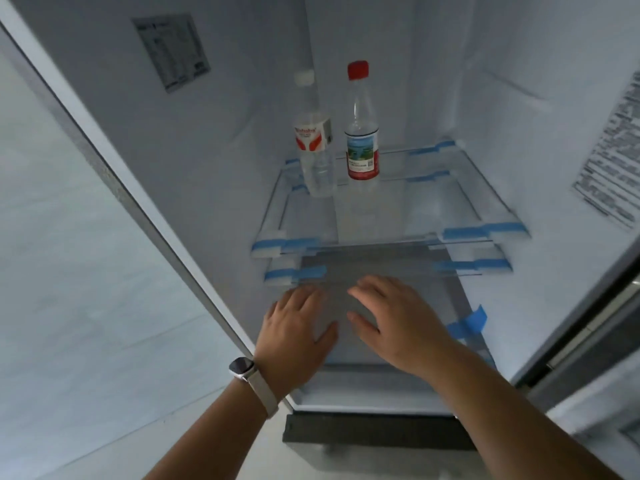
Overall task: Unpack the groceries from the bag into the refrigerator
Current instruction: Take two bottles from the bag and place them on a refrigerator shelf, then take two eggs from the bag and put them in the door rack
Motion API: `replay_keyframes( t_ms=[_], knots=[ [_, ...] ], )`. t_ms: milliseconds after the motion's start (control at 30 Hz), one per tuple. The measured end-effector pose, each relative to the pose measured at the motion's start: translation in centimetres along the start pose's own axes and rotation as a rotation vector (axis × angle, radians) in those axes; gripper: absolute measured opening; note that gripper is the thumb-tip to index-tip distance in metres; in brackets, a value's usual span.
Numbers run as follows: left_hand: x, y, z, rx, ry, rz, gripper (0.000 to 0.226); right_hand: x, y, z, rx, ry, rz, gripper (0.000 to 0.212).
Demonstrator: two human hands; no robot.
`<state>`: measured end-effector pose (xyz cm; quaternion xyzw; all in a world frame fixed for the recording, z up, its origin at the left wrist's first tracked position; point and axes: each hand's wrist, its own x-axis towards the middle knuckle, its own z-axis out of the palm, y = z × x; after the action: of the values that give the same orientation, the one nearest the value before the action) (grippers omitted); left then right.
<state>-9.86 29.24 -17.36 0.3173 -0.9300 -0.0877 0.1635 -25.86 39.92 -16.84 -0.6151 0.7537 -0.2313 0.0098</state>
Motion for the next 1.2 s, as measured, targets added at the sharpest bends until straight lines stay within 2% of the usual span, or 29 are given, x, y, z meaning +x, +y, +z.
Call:
replay_keyframes(
  t_ms=[100,167,300,500,633,733,833,1200],
  knots=[
    [-2.5,0.1,0.4,-0.012,-0.062,-0.071,0.045,-1.6,-0.4,1.6,0.0,-0.177,-0.011,0.054],
    [-4.0,0.1,0.3,-0.011,-0.077,-0.115,0.043,-2.2,-0.8,2.4,-0.01,-0.222,-0.035,0.052],
    [-7.0,-0.8,-0.4,0.041,-0.061,-0.155,0.038,-3.0,-2.2,3.1,-0.023,-0.274,-0.094,0.048],
    [-10.9,-2.5,-1.5,0.064,-0.036,-0.242,0.043,-3.3,-5.2,2.4,-0.044,-0.286,-0.204,0.047],
    [-14.3,-4.3,-3.0,0.098,0.008,-0.291,0.047,-2.3,-8.2,2.0,-0.051,-0.291,-0.257,0.061],
    [-17.8,-6.2,-4.9,0.112,0.058,-0.351,0.051,-1.9,-11.9,3.0,-0.078,-0.296,-0.326,0.07],
    [-22.3,-8.8,-7.1,0.143,0.099,-0.416,0.054,-2.5,-16.7,4.7,-0.138,-0.329,-0.43,0.061],
    [-42.7,-15.6,-13.8,0.208,0.179,-0.686,0.057,-8.7,-36.5,11.0,-0.158,-0.47,-0.685,0.052]
  ],
)
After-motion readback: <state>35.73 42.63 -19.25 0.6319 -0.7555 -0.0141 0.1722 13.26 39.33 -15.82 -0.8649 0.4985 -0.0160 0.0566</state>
